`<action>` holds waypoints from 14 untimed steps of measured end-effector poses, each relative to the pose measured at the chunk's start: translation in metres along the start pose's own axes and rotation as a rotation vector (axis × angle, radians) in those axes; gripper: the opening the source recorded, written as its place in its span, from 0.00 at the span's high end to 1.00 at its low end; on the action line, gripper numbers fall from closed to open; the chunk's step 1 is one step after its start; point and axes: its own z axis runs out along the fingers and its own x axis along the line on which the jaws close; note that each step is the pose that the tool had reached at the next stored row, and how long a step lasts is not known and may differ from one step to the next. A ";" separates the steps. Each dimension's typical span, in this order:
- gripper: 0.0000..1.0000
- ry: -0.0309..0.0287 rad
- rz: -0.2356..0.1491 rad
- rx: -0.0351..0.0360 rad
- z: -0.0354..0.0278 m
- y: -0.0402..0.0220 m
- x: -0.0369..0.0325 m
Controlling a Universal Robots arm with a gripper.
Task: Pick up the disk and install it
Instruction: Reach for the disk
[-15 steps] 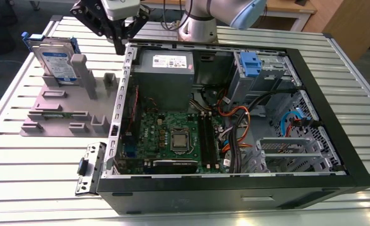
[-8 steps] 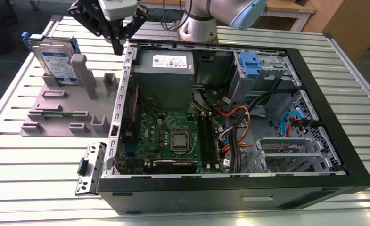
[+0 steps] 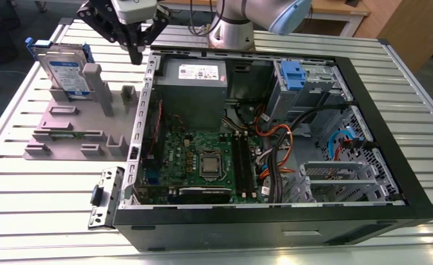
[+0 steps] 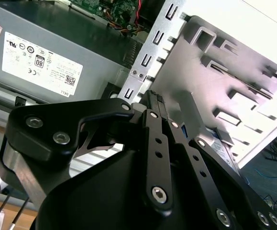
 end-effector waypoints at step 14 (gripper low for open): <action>0.90 0.0000 0.000 0.0000 0.0008 -0.0004 0.0050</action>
